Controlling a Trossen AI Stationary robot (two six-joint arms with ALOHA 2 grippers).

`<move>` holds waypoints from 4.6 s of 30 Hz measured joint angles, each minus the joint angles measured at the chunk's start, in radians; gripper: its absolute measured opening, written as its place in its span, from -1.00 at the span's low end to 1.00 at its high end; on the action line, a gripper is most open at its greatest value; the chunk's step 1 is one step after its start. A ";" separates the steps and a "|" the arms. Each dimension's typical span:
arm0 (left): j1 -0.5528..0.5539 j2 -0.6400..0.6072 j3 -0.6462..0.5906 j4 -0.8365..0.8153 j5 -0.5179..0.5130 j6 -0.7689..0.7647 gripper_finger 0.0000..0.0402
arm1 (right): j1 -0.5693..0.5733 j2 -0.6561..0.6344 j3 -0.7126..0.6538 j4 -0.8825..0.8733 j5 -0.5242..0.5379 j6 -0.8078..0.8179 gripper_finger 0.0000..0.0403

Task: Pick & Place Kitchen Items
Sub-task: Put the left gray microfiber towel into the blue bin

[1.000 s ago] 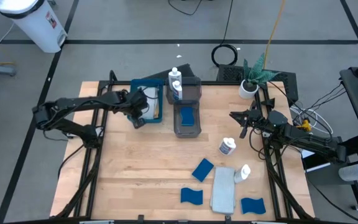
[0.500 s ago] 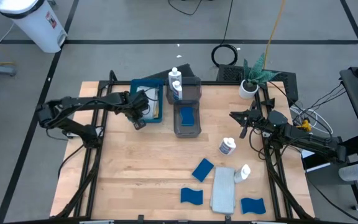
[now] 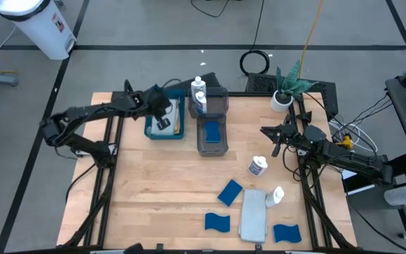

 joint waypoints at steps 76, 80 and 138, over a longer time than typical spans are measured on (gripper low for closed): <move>0.107 -0.035 0.000 0.220 0.019 -0.134 -0.81 | 0.000 0.000 0.000 0.000 0.000 0.000 -0.90; 0.107 -0.167 0.000 0.195 -0.067 -0.091 -0.81 | 0.000 0.000 0.000 0.000 0.000 0.000 -0.90; 0.081 -0.327 -0.033 0.171 -0.008 -0.250 -0.81 | 0.000 0.000 0.000 0.000 0.000 0.000 -0.90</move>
